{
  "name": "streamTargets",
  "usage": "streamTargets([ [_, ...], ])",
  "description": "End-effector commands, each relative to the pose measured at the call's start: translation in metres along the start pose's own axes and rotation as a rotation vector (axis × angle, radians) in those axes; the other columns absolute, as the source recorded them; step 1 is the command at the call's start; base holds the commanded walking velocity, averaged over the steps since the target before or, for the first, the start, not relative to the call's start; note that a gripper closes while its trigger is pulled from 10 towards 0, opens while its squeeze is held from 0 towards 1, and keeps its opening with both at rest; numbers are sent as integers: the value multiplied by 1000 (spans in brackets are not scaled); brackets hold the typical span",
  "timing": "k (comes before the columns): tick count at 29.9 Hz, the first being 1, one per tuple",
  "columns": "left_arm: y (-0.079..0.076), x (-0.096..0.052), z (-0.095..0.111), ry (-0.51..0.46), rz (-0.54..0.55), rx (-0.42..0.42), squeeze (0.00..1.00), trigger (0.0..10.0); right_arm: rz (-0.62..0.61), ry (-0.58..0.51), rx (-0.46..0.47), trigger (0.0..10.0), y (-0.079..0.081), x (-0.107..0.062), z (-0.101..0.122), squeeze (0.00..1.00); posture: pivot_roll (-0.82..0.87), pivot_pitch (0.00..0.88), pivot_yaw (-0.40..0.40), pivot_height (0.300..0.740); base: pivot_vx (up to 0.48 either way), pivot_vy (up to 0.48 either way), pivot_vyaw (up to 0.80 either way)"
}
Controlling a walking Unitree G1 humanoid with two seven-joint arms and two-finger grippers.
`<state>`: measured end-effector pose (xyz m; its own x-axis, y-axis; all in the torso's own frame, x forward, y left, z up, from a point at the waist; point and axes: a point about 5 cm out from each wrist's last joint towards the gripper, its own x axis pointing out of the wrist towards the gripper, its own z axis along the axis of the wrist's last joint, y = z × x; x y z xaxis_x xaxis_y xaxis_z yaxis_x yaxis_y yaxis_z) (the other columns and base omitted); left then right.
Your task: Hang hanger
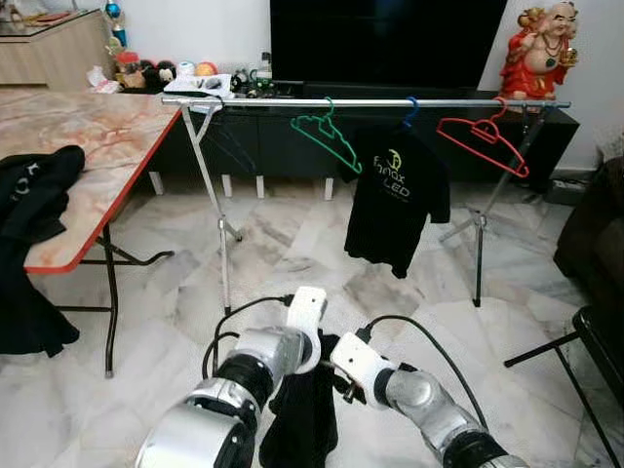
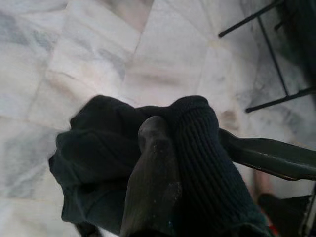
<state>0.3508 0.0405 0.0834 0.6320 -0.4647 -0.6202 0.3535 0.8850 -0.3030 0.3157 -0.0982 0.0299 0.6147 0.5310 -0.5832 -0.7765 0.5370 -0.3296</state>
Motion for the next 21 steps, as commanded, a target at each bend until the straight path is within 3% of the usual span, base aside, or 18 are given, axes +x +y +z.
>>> streamTargets([
  [1, -17, -2, 20, -57, -74, -37, 0, 10000, 29, 26, -22, 10000, 9, 2, -4, 0, 79, 0, 0, 740, 0, 0, 0],
  [5, -17, -5, 28, -72, -93, -116, 0, 10000, 56, 47, -42, 10000, 13, 2, -8, 0, 76, 0, 2, 740, 0, 0, 0],
  [13, -18, -10, 45, -109, -103, -173, 0, 10000, 35, 162, -93, 10000, 12, 2, -19, 0, 82, 0, 4, 740, 0, 0, 0],
  [21, -16, -11, 48, -120, -92, -185, 0, 10000, 5, 186, -40, 10000, 7, 1, -20, 0, 77, 0, 7, 740, 0, 0, 0],
])
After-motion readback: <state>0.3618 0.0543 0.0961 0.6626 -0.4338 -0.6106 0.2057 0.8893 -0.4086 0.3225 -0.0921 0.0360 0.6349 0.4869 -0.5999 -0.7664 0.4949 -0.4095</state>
